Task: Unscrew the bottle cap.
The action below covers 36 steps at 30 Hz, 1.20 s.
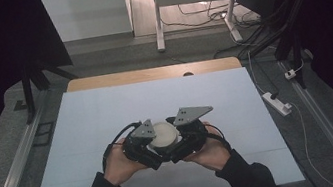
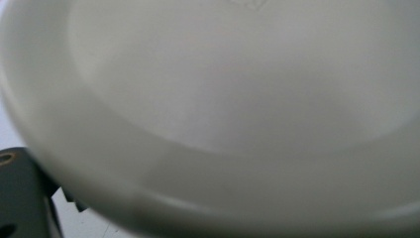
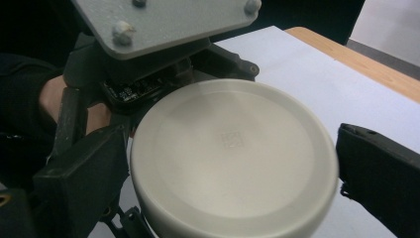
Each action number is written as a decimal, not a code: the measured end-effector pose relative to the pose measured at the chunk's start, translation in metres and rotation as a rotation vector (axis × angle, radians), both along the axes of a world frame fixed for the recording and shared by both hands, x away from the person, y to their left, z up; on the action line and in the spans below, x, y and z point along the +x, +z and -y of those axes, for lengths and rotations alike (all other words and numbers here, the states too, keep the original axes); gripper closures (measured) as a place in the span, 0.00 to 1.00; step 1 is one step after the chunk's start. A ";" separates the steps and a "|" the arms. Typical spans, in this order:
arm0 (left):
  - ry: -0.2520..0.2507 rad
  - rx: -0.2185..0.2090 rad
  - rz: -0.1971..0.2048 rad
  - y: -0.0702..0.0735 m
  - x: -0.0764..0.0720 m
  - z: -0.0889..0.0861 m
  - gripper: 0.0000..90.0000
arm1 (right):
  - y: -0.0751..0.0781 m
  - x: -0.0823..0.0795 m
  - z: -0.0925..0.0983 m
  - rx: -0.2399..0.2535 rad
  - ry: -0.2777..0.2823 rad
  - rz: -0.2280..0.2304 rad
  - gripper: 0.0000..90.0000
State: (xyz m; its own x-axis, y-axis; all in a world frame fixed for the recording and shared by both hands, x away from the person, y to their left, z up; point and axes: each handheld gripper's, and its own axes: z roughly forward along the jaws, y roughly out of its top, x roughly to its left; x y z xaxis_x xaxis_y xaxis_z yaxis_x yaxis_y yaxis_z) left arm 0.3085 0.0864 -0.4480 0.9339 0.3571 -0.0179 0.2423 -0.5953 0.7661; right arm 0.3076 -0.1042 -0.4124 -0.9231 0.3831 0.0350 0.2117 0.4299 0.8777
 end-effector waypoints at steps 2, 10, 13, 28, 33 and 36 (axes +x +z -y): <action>0.002 -0.002 0.001 0.001 0.000 0.000 0.08 | -0.002 0.001 0.001 0.001 0.001 -0.004 0.06; -0.044 0.005 -0.015 -0.002 0.002 0.000 0.08 | -0.006 0.002 0.002 0.002 0.034 -0.013 0.08; -0.079 -0.003 -0.025 -0.004 0.003 -0.001 0.08 | -0.007 0.004 0.004 -0.002 0.077 -0.025 0.08; -0.204 -0.001 -0.040 -0.007 0.003 -0.002 0.08 | -0.010 0.011 0.010 0.018 0.248 -0.068 0.08; -0.199 -0.001 -0.039 -0.007 0.003 -0.002 0.08 | -0.006 0.011 0.012 0.039 0.237 -0.059 0.08; -0.195 0.002 -0.039 -0.007 0.004 -0.002 0.08 | -0.004 0.011 0.013 0.042 0.230 -0.052 0.08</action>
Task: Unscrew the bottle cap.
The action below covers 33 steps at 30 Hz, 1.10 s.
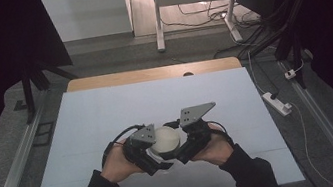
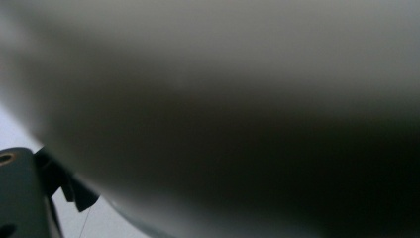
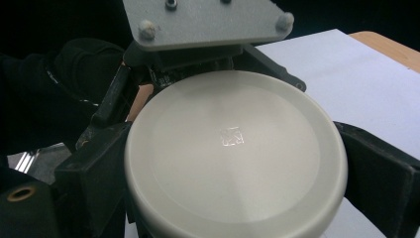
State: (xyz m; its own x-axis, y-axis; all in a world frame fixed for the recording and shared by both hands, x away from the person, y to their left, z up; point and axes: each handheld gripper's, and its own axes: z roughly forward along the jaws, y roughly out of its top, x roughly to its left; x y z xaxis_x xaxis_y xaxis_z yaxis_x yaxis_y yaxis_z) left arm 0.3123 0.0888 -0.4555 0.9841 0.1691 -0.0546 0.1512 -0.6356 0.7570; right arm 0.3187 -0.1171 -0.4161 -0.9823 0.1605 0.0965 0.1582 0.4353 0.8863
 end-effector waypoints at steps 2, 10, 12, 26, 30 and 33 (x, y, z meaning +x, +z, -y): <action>0.004 0.001 0.002 0.000 0.000 0.000 0.08 | 0.001 0.000 0.001 0.003 -0.003 0.000 0.08; 0.028 0.003 0.003 -0.001 0.003 -0.003 0.08 | 0.003 0.001 0.003 -0.001 -0.015 0.009 0.08; 0.038 0.003 0.007 -0.002 0.004 -0.004 0.08 | 0.003 0.001 0.004 -0.003 -0.021 0.011 0.08; 0.109 0.002 0.006 -0.004 0.012 -0.013 0.08 | 0.005 0.000 0.012 -0.005 -0.056 0.018 0.08; 0.135 -0.006 0.005 -0.004 0.014 -0.016 0.08 | 0.006 -0.001 0.014 -0.001 -0.070 0.014 0.08; 0.150 -0.007 0.007 -0.004 0.016 -0.017 0.08 | 0.006 -0.003 0.015 -0.001 -0.080 0.011 0.08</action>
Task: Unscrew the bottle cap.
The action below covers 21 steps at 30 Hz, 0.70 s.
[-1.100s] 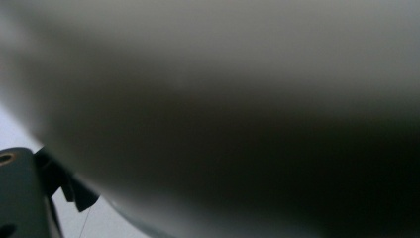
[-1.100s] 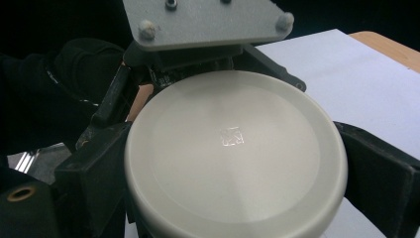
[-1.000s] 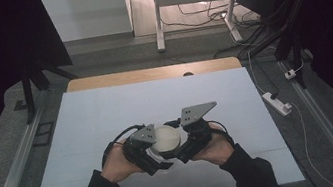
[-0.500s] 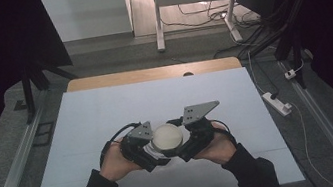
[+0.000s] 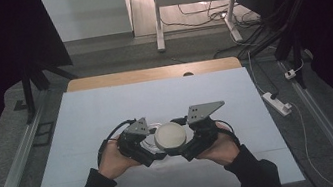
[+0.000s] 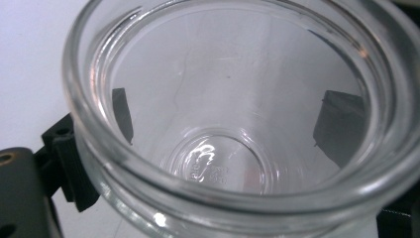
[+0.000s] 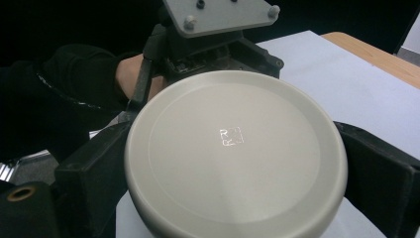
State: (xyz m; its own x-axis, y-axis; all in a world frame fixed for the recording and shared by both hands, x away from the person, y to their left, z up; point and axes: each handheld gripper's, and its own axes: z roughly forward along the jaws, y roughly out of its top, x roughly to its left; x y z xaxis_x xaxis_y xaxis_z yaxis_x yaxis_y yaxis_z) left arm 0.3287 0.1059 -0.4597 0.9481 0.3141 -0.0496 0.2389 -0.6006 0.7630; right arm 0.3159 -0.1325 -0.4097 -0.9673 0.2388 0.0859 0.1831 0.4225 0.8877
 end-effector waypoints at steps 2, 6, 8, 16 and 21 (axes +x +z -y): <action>0.011 0.002 0.001 0.000 0.001 -0.001 0.08 | 0.000 -0.001 0.001 0.000 -0.006 0.001 0.08; 0.034 0.001 0.002 -0.001 0.004 -0.003 0.08 | -0.002 -0.004 0.003 -0.004 -0.021 0.000 0.08; 0.038 0.002 0.005 -0.002 0.005 -0.003 0.08 | -0.003 -0.005 0.004 -0.009 -0.027 0.002 0.08; 0.074 0.000 0.013 -0.001 0.010 -0.006 0.08 | -0.007 -0.012 0.007 -0.009 -0.048 0.025 0.08; 0.093 -0.002 0.016 -0.001 0.014 -0.007 0.08 | -0.009 -0.017 0.007 -0.013 -0.054 0.033 0.08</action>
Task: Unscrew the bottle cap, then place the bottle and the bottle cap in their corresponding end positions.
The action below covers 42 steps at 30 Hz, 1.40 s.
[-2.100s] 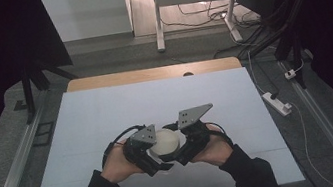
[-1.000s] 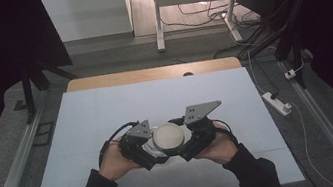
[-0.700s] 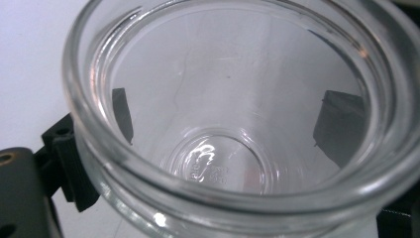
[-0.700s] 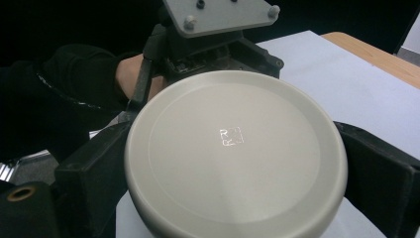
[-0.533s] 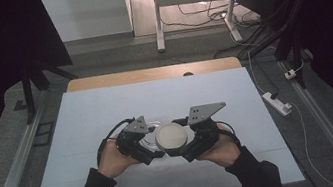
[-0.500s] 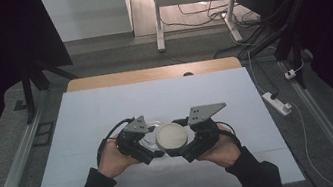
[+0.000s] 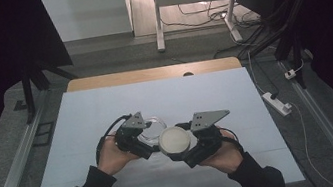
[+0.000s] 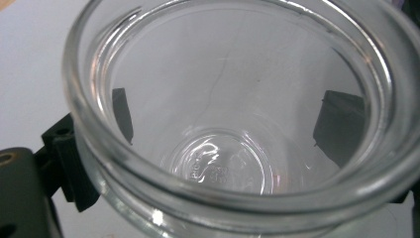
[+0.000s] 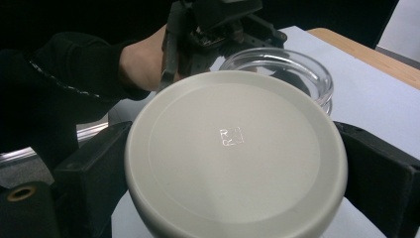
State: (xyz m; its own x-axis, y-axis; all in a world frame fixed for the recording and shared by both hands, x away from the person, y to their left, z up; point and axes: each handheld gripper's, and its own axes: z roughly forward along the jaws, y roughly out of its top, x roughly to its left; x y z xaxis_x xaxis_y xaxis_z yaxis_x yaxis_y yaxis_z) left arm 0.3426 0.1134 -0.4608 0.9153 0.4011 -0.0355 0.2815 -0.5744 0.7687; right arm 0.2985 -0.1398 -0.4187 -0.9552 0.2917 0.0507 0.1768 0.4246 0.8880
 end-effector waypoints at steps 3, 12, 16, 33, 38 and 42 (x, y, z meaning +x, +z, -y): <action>0.012 -0.004 0.001 0.001 0.003 -0.002 0.08 | -0.002 -0.003 0.000 -0.002 -0.001 0.003 0.08; 0.043 -0.014 0.011 0.004 0.012 -0.003 0.08 | -0.010 -0.008 0.001 -0.015 0.008 -0.006 0.08; 0.057 -0.018 0.014 0.004 0.016 -0.003 0.08 | -0.015 -0.009 0.001 -0.026 0.009 -0.010 0.08; 0.095 -0.034 0.036 0.005 0.035 0.000 0.08 | -0.039 -0.013 -0.004 -0.054 -0.006 0.019 0.08; 0.097 -0.024 0.038 0.003 0.042 0.003 0.08 | -0.046 -0.012 -0.006 -0.054 -0.010 0.016 0.08; 0.106 -0.029 0.040 0.002 0.045 0.005 0.08 | -0.051 -0.011 -0.008 -0.058 -0.019 0.019 0.08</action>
State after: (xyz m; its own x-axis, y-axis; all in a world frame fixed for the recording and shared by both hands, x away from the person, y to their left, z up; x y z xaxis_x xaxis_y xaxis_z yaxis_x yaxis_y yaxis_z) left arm 0.3878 0.1085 -0.4592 0.8686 0.4953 -0.0124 0.3082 -0.5205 0.7963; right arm 0.2876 -0.1321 -0.4696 -0.9501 0.3115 0.0153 0.1686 0.4718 0.8654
